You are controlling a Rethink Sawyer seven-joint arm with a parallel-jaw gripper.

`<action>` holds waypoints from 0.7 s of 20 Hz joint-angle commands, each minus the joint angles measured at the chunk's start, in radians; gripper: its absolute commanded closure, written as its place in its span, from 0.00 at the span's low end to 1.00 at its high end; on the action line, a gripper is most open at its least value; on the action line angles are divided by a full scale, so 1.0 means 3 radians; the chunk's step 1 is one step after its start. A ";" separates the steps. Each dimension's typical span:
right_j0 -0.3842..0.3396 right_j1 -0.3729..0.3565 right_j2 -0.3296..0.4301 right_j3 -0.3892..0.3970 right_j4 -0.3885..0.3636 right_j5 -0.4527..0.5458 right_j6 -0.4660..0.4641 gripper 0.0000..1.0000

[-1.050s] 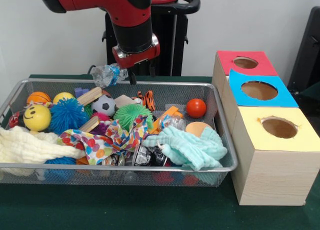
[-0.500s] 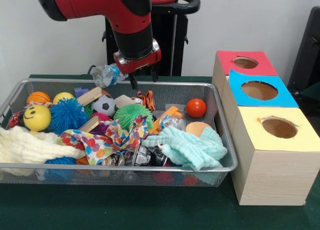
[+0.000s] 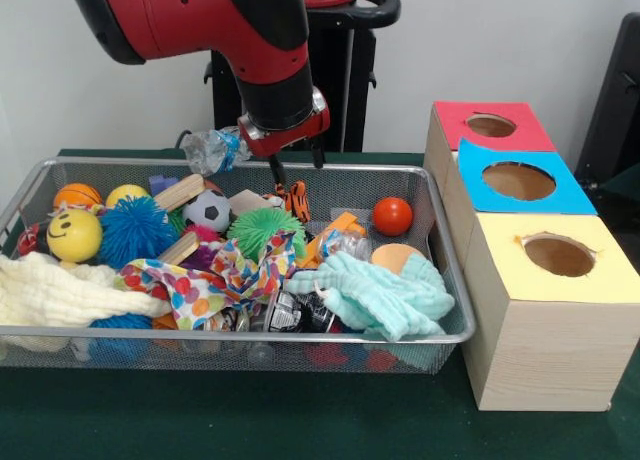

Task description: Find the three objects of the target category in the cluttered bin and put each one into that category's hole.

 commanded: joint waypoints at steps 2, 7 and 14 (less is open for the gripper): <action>-0.0020 0.0190 0.0069 -0.0336 -0.0255 -0.0247 -0.0161 0.00; -0.0029 0.0233 0.0060 -0.0351 -0.0282 -0.0301 -0.0145 0.00; -0.0075 0.0315 0.0030 -0.0382 -0.0321 -0.0308 -0.0124 0.00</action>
